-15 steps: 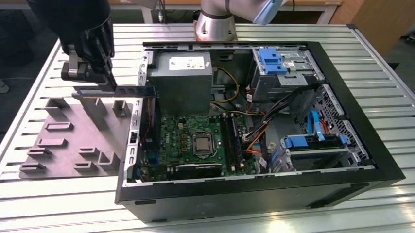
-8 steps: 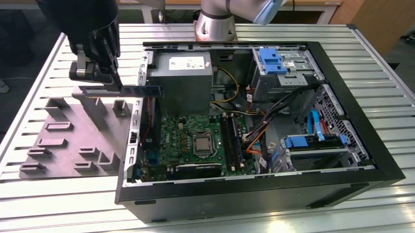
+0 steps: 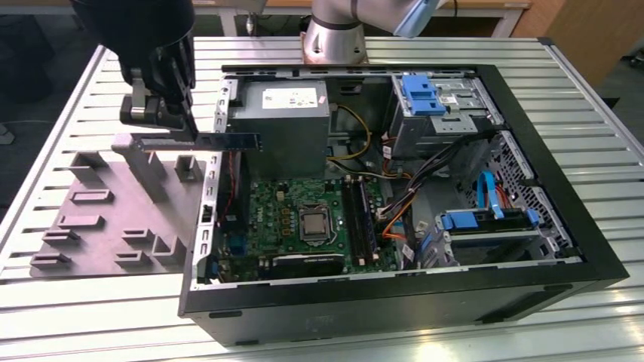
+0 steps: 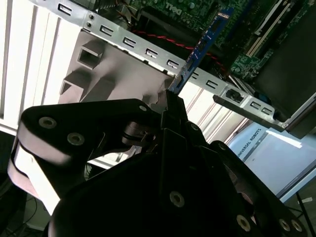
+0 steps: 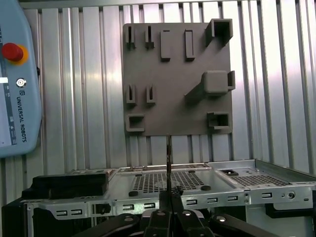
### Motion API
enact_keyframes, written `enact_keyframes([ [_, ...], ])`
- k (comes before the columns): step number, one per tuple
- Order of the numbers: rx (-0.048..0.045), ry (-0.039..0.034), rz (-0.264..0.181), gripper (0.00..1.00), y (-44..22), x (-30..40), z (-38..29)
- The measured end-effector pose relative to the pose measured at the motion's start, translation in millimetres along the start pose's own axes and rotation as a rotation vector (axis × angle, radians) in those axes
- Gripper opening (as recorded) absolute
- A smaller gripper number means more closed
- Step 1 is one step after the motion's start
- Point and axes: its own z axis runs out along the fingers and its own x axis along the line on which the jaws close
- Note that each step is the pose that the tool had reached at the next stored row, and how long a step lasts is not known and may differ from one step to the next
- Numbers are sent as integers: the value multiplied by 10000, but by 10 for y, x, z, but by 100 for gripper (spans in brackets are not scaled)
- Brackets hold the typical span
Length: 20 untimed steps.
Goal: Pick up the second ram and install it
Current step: 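Pick up the second ram and move it above second insertion slot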
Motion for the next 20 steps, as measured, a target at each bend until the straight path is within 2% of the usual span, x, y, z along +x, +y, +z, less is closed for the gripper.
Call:
enact_keyframes([
  [20, 0, 0, 0, 12, -213, -16, -8],
])
